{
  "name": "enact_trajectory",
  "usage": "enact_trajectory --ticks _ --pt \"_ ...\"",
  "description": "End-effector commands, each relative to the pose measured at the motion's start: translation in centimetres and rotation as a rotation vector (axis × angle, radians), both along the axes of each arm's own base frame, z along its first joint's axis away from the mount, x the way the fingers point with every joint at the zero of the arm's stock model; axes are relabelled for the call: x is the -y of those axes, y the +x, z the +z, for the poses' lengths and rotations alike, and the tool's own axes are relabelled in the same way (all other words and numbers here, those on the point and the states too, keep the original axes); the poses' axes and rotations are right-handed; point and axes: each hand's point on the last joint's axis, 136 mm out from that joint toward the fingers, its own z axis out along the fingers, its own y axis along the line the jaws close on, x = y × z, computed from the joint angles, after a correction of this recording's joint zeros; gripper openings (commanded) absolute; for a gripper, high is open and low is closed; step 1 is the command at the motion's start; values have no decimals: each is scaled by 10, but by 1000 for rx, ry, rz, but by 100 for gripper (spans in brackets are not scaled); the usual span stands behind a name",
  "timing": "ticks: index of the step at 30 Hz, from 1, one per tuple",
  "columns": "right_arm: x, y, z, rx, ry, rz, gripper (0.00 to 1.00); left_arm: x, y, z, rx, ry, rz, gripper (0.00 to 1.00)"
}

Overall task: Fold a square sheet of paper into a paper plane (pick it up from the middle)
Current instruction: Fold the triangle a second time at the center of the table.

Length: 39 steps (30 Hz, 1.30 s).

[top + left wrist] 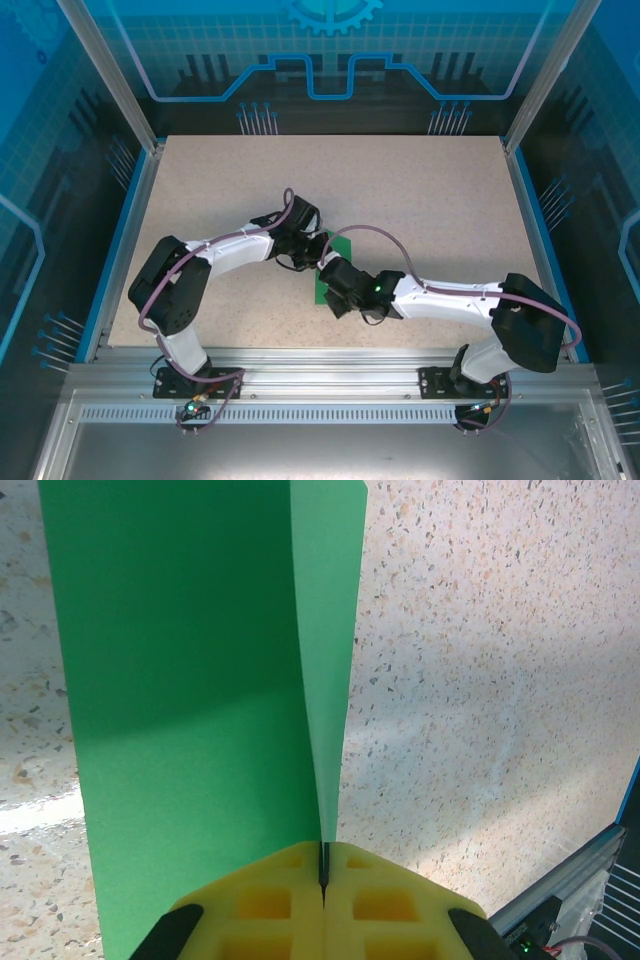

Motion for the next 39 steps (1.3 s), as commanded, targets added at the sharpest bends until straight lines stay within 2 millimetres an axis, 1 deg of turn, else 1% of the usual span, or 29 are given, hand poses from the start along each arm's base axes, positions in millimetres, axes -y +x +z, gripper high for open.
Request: enact_trajectory --ticks 1,3,5,6,7,9,12,13,19,22,29,32,34,36,39 --pt "-8 1 15 -29 86 12 1 2 1 4 3 10 -5 8" --pt "-9 1 13 -64 130 20 0 -1 1 6 14 21 4 15" --pt "-10 0 11 -107 182 32 0 -5 2 9 25 38 19 27" --pt "-11 -1 11 -134 215 40 1 -8 3 12 39 44 28 29" --pt "-10 -1 9 -155 237 41 0 -10 3 13 49 51 35 33" --pt "-11 0 10 -194 301 54 1 -17 5 18 72 70 58 46" --pt "-9 4 7 -257 371 58 2 -26 5 23 99 93 89 57" --pt "-9 5 7 -272 390 61 2 -28 4 23 104 98 95 58" --pt "3 16 2 -321 434 42 3 -35 -3 22 115 103 103 59" --pt "8 23 -3 -337 429 37 4 -34 -7 19 106 93 89 55" --pt "13 36 -13 -393 391 63 6 -36 -16 13 91 89 76 44" --pt "14 42 -15 -403 379 70 6 -38 -19 10 84 90 78 42" --pt "16 43 -21 -420 361 74 7 -37 -22 8 78 88 72 40" --pt "14 49 -19 -418 350 93 7 -36 -24 7 75 90 64 39" --pt "16 52 -24 -426 328 99 8 -34 -27 5 70 91 56 38"
